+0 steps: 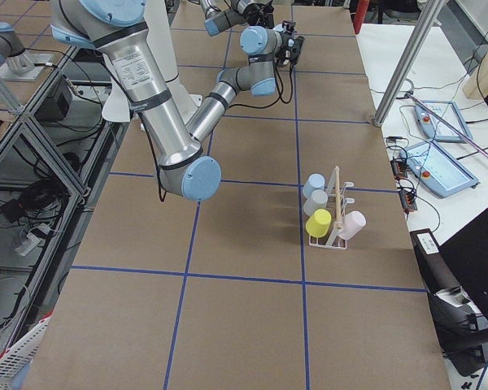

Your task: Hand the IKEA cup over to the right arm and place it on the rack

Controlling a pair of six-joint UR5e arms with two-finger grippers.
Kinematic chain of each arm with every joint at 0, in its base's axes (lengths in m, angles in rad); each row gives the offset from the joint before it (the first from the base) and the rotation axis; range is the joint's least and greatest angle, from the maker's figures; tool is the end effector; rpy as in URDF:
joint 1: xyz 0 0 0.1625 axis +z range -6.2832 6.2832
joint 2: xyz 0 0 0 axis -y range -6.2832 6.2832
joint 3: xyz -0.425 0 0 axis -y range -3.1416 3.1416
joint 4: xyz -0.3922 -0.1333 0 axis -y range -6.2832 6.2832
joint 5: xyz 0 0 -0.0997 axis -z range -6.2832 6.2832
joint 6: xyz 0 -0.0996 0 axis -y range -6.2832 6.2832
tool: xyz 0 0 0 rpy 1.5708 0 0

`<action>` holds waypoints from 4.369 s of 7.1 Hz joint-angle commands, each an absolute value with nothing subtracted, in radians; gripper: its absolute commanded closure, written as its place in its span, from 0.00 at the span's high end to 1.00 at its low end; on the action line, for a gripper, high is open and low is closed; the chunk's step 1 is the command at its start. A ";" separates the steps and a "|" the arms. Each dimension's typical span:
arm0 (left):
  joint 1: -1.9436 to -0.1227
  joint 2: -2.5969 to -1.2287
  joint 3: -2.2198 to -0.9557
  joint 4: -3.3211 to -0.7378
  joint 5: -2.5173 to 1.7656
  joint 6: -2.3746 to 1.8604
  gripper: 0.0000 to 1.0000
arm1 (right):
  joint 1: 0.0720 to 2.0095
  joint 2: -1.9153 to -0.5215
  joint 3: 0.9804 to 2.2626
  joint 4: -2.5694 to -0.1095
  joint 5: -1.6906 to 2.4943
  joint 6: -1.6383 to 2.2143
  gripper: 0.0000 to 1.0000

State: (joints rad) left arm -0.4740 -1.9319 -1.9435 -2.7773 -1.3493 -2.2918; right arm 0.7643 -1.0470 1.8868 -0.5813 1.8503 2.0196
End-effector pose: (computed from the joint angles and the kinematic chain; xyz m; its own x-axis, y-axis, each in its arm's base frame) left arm 0.3705 -0.3645 0.1694 -0.6557 -0.3875 -0.6481 0.2593 0.6906 -0.6752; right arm -0.3176 -0.4511 0.1177 -0.3713 0.2218 0.9016 -0.3458 0.8682 -0.3559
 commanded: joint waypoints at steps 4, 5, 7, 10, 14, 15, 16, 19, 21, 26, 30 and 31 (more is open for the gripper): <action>-0.462 -1.933 -1.896 -2.948 -1.229 -2.313 0.00 | 0.703 -1.054 1.820 -0.410 1.746 2.095 1.00; -0.462 -1.927 -1.893 -2.953 -1.229 -2.313 0.00 | 0.686 -1.055 1.775 -0.352 1.730 2.095 1.00; -0.462 -1.931 -1.872 -2.954 -1.229 -2.313 0.00 | 0.680 -1.052 1.764 -0.325 1.727 2.100 1.00; -0.450 -1.947 -1.853 -2.951 -1.226 -2.312 0.00 | 0.666 -1.049 1.764 -0.325 1.706 2.118 1.00; -0.402 -1.988 -1.845 -2.938 -1.186 -2.307 0.00 | 0.647 -1.048 1.761 -0.325 1.681 2.114 1.00; -0.400 -2.005 -1.827 -2.936 -1.175 -2.306 0.00 | 0.647 -1.046 1.761 -0.325 1.681 2.114 1.00; -0.393 -2.014 -1.824 -2.936 -1.172 -2.304 0.00 | 0.647 -1.046 1.761 -0.325 1.680 2.115 1.00; -0.376 -2.028 -1.818 -2.931 -1.158 -2.303 0.00 | 0.647 -1.046 1.761 -0.325 1.680 2.118 1.00; -0.364 -2.029 -1.816 -2.931 -1.152 -2.301 0.00 | 0.646 -1.046 1.761 -0.325 1.672 2.118 1.00; -0.356 -2.043 -1.816 -2.930 -1.150 -2.301 0.00 | 0.623 -1.046 1.759 -0.325 1.644 2.117 0.97; -0.357 -2.046 -1.796 -2.928 -1.150 -2.296 0.98 | 0.623 -1.054 1.759 -0.324 1.652 2.109 0.00; -0.359 -2.046 -1.795 -2.924 -1.150 -2.295 1.00 | 0.623 -1.054 1.759 -0.324 1.649 2.109 0.00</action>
